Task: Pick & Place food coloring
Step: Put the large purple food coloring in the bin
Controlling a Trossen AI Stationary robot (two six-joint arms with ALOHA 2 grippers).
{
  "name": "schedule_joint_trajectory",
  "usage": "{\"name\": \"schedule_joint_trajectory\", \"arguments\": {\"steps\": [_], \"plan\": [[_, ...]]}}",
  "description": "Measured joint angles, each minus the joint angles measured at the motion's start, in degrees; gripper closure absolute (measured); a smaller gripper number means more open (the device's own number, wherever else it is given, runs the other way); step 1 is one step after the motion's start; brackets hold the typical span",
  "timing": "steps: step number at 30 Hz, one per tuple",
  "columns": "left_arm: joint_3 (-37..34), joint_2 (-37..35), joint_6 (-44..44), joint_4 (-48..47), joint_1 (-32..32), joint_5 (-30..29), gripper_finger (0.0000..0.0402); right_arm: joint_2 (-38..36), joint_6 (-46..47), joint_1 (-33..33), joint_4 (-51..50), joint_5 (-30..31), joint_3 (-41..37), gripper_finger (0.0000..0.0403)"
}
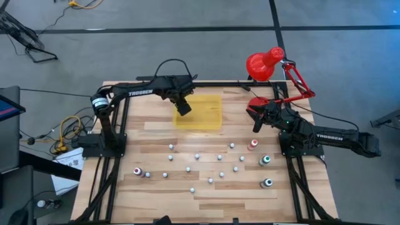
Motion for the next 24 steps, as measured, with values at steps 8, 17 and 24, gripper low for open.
{"name": "schedule_joint_trajectory", "arguments": {"steps": [8,17,24], "plan": [[0.0,0.0,0.5,-1.2,1.9,-0.1,0.0285,0.0,0.0,0.0,0.0,0.0,0.0,0.0276],[0.1,1.5,1.6,0.0,1.8,0.2,0.0285,0.0,0.0,0.0,0.0,0.0,0.0,0.0276],[0.6,2.5,1.8,1.5,2.1,0.3,0.0283,0.0,0.0,0.0,-0.1,0.0,0.0,0.0276]]}}
